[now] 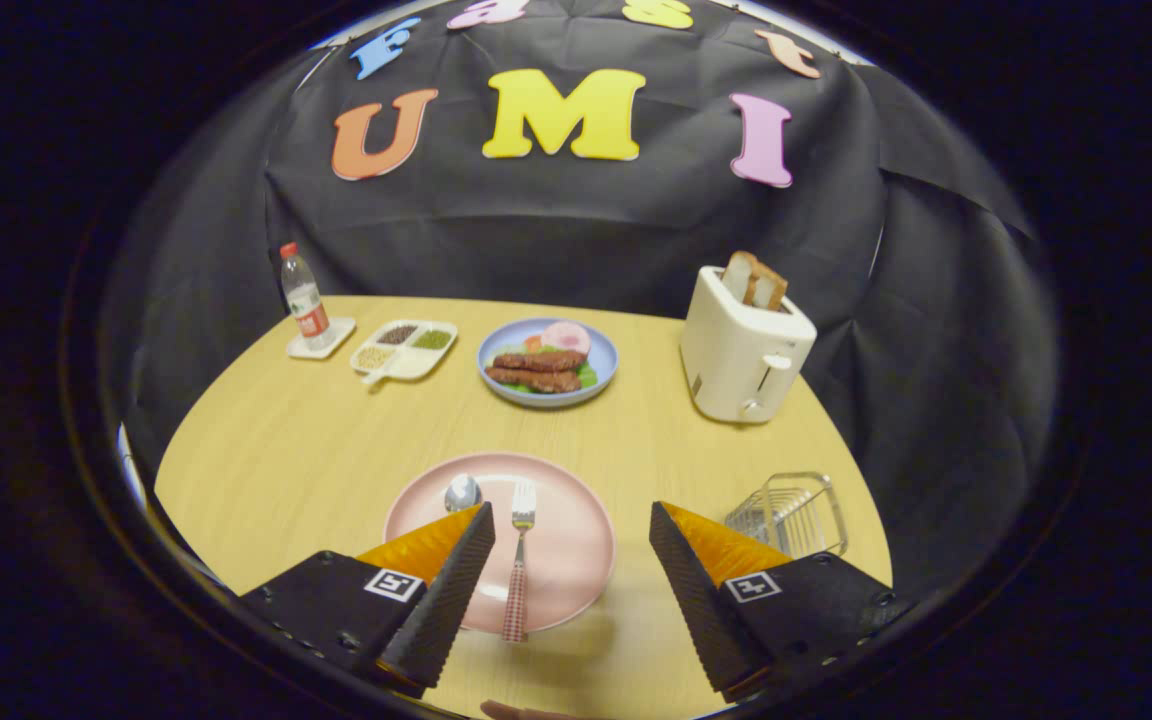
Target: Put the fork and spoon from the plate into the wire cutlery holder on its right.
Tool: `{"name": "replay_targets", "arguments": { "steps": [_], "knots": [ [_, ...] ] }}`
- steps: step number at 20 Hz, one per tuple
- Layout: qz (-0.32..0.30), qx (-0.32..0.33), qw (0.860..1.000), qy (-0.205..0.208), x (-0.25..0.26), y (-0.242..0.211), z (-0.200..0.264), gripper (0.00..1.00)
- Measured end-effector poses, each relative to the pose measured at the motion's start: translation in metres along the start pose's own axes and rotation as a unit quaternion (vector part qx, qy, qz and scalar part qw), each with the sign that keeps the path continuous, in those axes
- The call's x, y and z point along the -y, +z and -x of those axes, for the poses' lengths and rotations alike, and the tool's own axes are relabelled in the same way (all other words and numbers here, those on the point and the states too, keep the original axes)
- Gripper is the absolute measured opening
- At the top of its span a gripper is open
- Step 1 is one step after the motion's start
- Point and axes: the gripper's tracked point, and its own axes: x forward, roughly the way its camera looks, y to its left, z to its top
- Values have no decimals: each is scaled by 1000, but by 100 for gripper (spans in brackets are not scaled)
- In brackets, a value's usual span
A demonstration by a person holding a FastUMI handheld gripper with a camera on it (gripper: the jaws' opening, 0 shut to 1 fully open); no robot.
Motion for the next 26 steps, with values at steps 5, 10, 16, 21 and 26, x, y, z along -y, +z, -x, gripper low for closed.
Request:
{"name": "replay_targets", "arguments": {
  "steps": [5, 10, 16, 21, 26],
  "knots": [
    [5, -56, 998, 12, -19, -45, -33, 88],
    [6, -93, 995, 30, -29, -62, -52, 73],
    [-4, -142, 989, 30, -31, -81, -66, 37],
    [14, -143, 989, 30, -36, -76, -68, 13],
    [39, -140, 989, 39, -41, -61, -61, 3]
  ]
}}
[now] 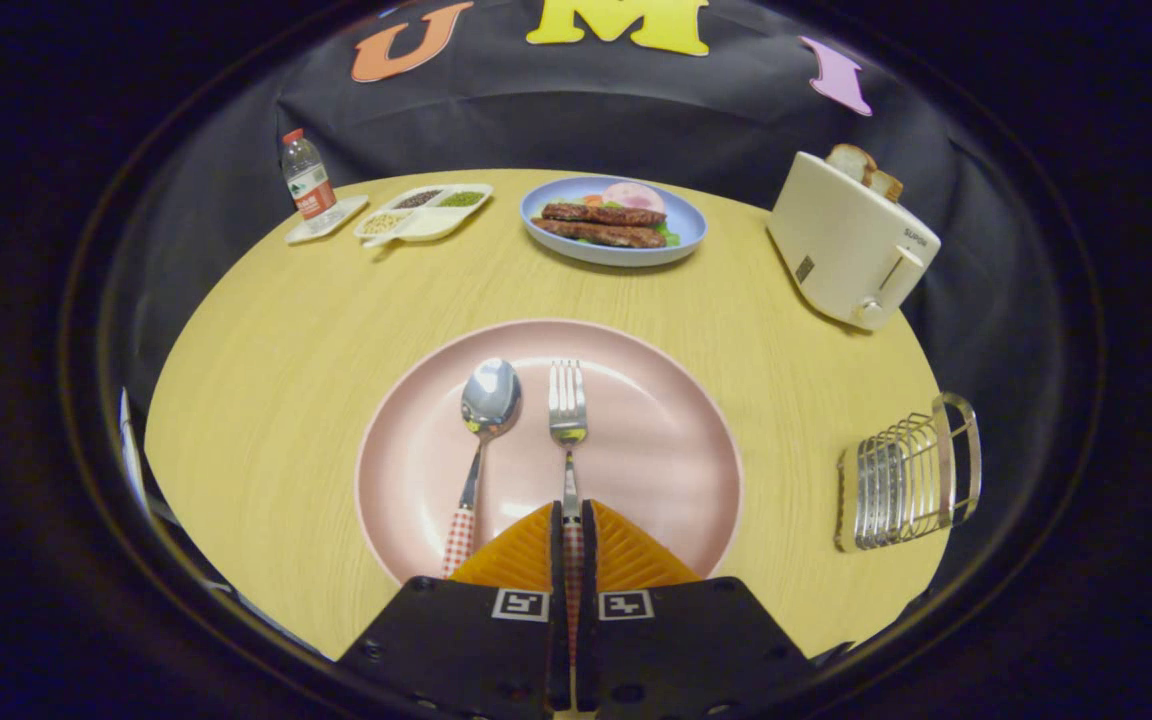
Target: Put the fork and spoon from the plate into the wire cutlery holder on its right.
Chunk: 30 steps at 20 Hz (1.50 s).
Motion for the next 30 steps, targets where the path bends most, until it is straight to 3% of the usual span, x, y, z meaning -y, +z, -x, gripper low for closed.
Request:
{"name": "replay_targets", "arguments": {
  "steps": [9, 18, 25, 30],
  "knots": [
    [-9, 50, 999, 18, 27, 46, 91, 3],
    [-53, 67, 996, -7, 125, 50, 162, 3],
    [-91, 51, 994, -35, 190, 26, 179, 3],
    [-126, -7, 992, -32, 215, 7, 174, 3]
  ]
}}
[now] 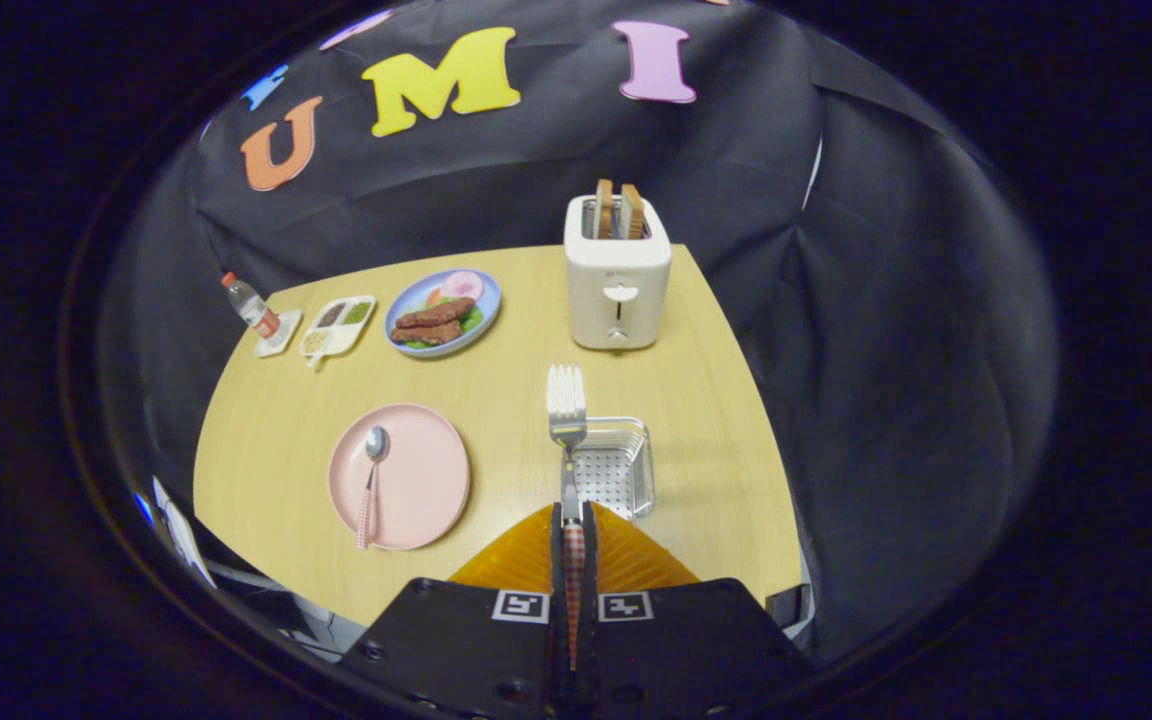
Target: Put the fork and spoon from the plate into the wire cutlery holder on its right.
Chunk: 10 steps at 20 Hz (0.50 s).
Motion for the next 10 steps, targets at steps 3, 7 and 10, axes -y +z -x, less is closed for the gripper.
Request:
{"name": "replay_targets", "arguments": {
  "steps": [3, 7, 10],
  "knots": [
    [3, -43, 999, -5, 16, 0, -8, 3],
    [26, -93, 995, 3, 24, -2, -22, 3],
    [22, -151, 988, 17, 27, -8, -29, 3]
  ]
}}
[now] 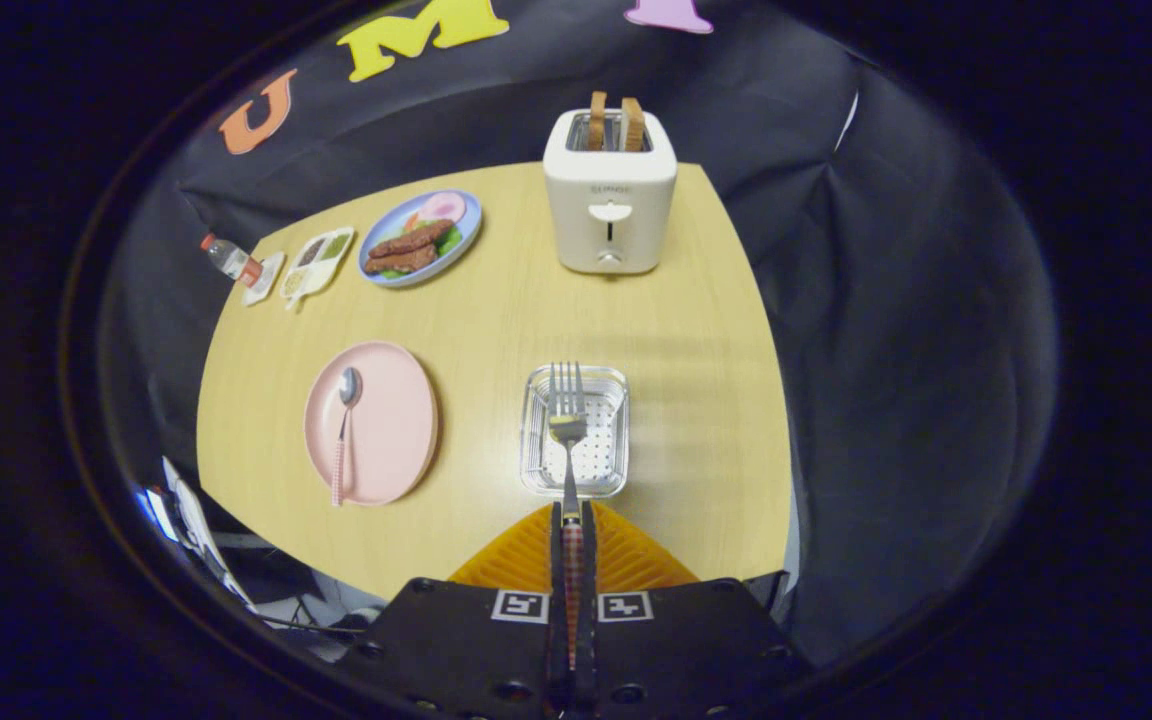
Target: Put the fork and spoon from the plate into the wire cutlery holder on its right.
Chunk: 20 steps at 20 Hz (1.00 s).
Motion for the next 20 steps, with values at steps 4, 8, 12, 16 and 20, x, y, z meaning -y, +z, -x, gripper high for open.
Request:
{"name": "replay_targets", "arguments": {
  "steps": [4, 8, 12, 16, 20],
  "knots": [
    [11, -58, 998, -10, 12, -1, -14, 3],
    [-2, -120, 993, -15, 16, -2, -29, 3],
    [-15, -188, 982, 2, 8, -5, -38, 3],
    [-11, -215, 977, -4, 6, 4, -51, 3],
    [2, -225, 974, -2, -4, 13, -53, 5]
  ]
}}
